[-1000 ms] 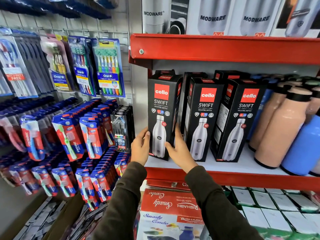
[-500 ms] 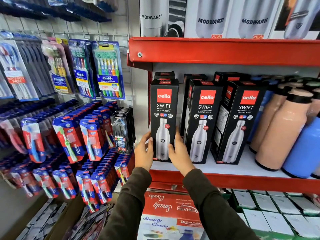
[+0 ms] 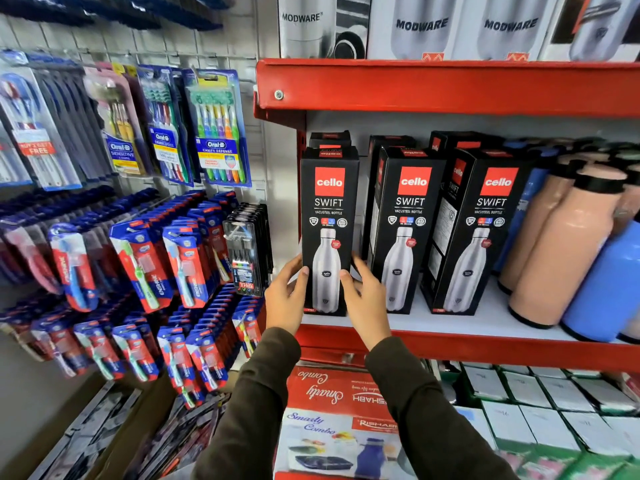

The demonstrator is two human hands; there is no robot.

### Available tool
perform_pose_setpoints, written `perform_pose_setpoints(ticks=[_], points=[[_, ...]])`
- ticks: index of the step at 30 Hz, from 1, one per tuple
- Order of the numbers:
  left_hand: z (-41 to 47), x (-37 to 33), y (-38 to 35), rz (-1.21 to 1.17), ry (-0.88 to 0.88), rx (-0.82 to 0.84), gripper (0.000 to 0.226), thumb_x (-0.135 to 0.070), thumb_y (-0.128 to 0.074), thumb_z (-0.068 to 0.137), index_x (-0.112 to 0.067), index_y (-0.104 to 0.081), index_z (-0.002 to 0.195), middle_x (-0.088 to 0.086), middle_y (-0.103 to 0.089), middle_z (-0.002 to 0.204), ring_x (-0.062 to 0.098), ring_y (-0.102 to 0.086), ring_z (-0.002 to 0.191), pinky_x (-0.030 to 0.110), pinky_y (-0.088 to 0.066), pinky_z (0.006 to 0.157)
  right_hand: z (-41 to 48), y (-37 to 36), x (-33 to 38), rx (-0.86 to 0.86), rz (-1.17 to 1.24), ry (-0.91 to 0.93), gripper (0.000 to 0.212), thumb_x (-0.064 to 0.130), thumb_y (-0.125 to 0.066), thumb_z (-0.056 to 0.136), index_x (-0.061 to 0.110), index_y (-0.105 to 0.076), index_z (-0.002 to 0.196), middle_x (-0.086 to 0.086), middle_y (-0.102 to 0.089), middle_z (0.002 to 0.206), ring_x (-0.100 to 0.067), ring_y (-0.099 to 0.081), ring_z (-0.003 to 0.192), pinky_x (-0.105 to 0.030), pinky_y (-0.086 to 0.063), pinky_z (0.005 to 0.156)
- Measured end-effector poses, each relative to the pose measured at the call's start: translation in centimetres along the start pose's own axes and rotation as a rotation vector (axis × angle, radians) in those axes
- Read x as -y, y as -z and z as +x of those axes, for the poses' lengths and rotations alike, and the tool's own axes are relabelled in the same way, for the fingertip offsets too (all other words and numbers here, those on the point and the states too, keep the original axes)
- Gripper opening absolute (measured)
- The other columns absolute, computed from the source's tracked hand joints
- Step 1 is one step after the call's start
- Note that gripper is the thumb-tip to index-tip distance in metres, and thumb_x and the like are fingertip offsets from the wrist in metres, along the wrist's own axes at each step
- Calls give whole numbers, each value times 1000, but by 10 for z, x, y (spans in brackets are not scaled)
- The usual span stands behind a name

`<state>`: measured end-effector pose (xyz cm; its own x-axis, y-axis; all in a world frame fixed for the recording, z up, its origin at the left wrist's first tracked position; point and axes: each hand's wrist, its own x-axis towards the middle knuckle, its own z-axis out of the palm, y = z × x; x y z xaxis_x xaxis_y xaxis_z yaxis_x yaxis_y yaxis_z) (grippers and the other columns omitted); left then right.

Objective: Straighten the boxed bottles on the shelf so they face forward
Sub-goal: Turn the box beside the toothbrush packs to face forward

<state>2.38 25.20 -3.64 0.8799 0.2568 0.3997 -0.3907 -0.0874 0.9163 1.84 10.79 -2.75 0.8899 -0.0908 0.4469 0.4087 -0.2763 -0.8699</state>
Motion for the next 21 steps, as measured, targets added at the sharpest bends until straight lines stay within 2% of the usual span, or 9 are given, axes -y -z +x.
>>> perform_pose_setpoints(ticks=[2,5,7,10,13,18,21], points=[[-8,-2,2,-5,4,-22,28,-29,-60,96,-46,-58,118,-24,-64,115,-21,-58,103,10,-49,94,-8,2,1,-7,25,2,46,25,-54,100,27,-44,146,42,-48,119,9,-58,112,-4,-43,95],[-20,-8,4,7,-13,-56,31,-30,-63,94,-60,-62,102,-42,-64,101,-22,-58,103,3,-47,87,-18,5,4,-33,60,-8,45,27,-56,99,27,-48,143,32,-52,122,6,-61,108,-5,-46,92],[-27,-12,6,10,-32,-80,32,-29,-64,93,-59,-63,100,-48,-63,98,-23,-58,103,-1,-45,83,-24,7,6,-62,70,-12,43,29,-59,97,29,-52,140,33,-54,117,5,-64,102,-7,-49,88],[-35,-16,8,-5,-40,-107,33,-27,-64,93,-59,-65,100,-46,-64,99,-19,-59,106,0,-45,84,-33,9,7,-75,103,-12,43,29,-62,95,30,-55,138,40,-53,111,-2,-69,102,-11,-53,86],[-41,-18,9,6,-57,-117,37,-28,-64,92,-65,-63,99,-46,-64,101,-17,-59,108,0,-45,82,-39,10,9,-95,108,-6,43,30,-64,94,31,-56,136,36,-56,111,-4,-70,101,-12,-55,81],[-44,-21,8,37,-55,-108,36,-33,-63,92,-68,-61,99,-48,-63,101,-18,-59,107,0,-45,82,-41,11,10,-103,96,-7,41,34,-64,93,35,-57,133,40,-55,105,7,-69,90,-11,-55,76],[-46,-18,5,45,-77,-132,31,-36,-61,93,-64,-61,103,-45,-64,104,-16,-61,105,1,-46,81,-40,13,9,-94,84,-10,37,37,-64,93,37,-59,130,37,-58,107,5,-70,91,-12,-56,75]])
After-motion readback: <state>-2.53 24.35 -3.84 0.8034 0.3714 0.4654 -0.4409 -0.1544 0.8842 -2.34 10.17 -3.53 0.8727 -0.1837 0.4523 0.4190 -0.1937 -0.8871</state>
